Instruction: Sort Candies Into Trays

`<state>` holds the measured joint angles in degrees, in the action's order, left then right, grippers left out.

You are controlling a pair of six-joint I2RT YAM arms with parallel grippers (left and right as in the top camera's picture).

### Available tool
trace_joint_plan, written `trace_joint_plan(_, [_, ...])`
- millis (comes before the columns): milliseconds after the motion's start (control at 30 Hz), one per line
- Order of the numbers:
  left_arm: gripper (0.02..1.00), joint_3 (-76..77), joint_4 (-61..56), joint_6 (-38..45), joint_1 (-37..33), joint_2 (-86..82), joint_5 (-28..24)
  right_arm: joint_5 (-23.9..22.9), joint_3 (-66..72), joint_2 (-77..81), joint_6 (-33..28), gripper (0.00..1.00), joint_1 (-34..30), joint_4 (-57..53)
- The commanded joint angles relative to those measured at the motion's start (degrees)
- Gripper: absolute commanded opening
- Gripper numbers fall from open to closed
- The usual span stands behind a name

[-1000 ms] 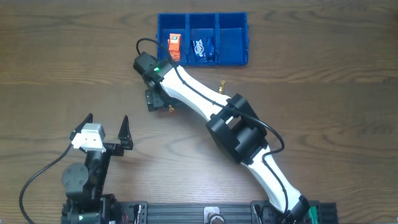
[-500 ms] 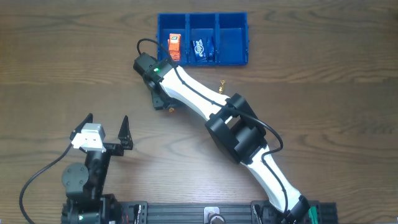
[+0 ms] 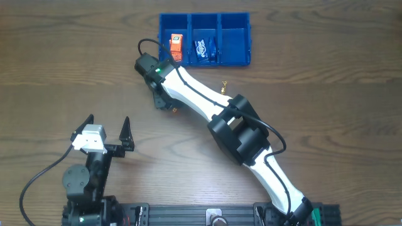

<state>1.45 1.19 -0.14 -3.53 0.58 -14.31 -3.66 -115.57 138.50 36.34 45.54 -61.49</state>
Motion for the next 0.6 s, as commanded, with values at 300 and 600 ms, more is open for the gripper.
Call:
trace_joint_plan(300, [0.998, -1.18, 1.81, -0.02, 0.22, -0.35, -1.20, -17.29, -7.41, -17.70, -11.43, 0.036, -18.69, 6.97])
trace_joint_plan(600, [0.996, -1.18, 1.81, -0.02, 0.22, -0.35, -1.20, -13.20, -7.39, -11.63, -15.89, 0.036, -26.73, 15.41])
